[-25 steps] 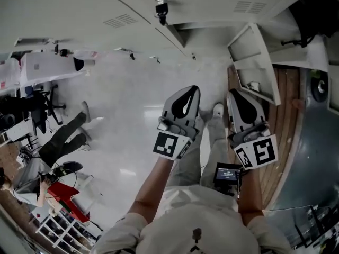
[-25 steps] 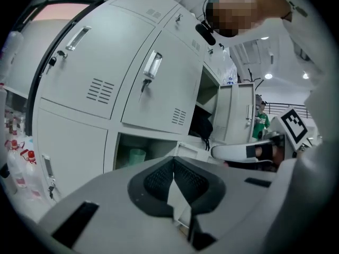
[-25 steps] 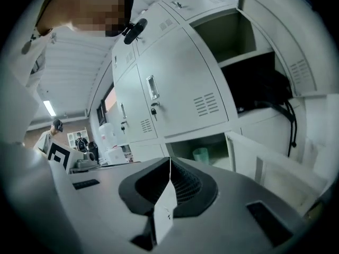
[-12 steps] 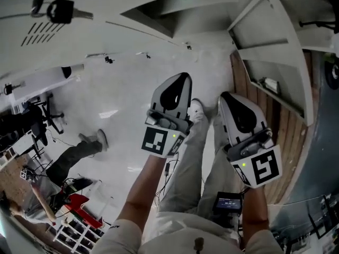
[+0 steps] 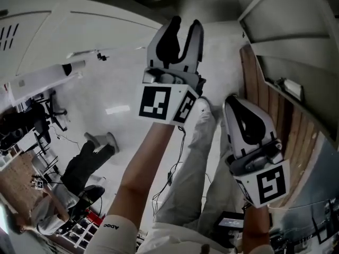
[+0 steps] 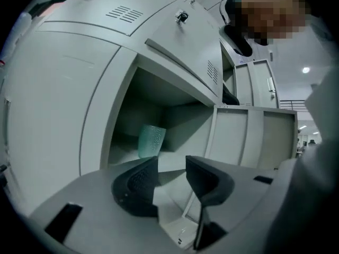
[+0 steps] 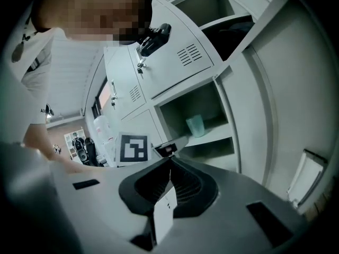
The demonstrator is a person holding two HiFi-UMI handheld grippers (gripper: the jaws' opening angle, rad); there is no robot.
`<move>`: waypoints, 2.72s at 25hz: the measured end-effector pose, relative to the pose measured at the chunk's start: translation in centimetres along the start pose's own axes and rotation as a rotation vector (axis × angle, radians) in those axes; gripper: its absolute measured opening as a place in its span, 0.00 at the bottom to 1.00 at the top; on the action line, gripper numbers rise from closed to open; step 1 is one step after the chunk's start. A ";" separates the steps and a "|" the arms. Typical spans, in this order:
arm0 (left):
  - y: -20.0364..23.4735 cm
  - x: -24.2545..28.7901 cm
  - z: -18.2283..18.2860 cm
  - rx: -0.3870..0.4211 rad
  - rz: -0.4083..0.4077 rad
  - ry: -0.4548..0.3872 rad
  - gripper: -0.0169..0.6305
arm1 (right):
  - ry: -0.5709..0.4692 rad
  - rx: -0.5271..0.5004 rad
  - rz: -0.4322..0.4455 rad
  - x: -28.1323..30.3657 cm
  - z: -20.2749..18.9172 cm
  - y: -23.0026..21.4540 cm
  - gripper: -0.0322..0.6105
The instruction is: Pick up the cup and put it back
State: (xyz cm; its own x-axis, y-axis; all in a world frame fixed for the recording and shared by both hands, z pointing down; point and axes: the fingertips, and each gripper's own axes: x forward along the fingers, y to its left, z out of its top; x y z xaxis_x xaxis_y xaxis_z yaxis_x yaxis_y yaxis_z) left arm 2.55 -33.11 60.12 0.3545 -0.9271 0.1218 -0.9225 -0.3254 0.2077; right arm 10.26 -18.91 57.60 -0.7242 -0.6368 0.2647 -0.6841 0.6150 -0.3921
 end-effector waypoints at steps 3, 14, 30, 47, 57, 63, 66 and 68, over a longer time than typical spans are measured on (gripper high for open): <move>0.0 2.4 0.4 0.055 0.003 -0.023 0.36 | 0.015 -0.007 0.004 -0.1 -0.4 -0.1 0.09; 2.8 8.7 3.1 0.120 0.168 -0.123 0.62 | 0.057 -0.029 0.051 -0.1 0.2 -0.6 0.09; 5.2 13.5 4.4 0.182 0.314 -0.120 0.65 | 0.083 -0.006 0.071 -1.1 0.0 -4.5 0.09; 3.8 9.7 4.4 0.144 0.312 -0.137 0.55 | 0.080 -0.020 0.067 -2.4 -0.2 -5.0 0.09; 0.5 3.1 4.9 0.115 0.245 -0.143 0.56 | 0.084 -0.041 0.094 -2.6 0.0 -3.4 0.09; 0.8 -2.8 5.1 0.094 0.252 -0.137 0.55 | 0.103 -0.076 0.142 -1.5 0.3 -2.1 0.09; 1.4 -6.0 5.2 0.081 0.281 -0.137 0.56 | 0.116 -0.096 0.183 -0.7 0.4 -0.9 0.09; 1.9 -8.5 5.6 0.080 0.304 -0.149 0.56 | 0.123 -0.108 0.212 -0.2 0.5 0.4 0.09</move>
State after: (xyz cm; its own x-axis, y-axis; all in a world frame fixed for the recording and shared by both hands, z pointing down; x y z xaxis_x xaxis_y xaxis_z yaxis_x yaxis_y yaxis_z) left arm -3.08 -26.87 54.06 0.0411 -0.9989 0.0223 -0.9935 -0.0385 0.1067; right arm 10.19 -18.78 56.99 -0.8531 -0.4308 0.2944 -0.5162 0.7790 -0.3559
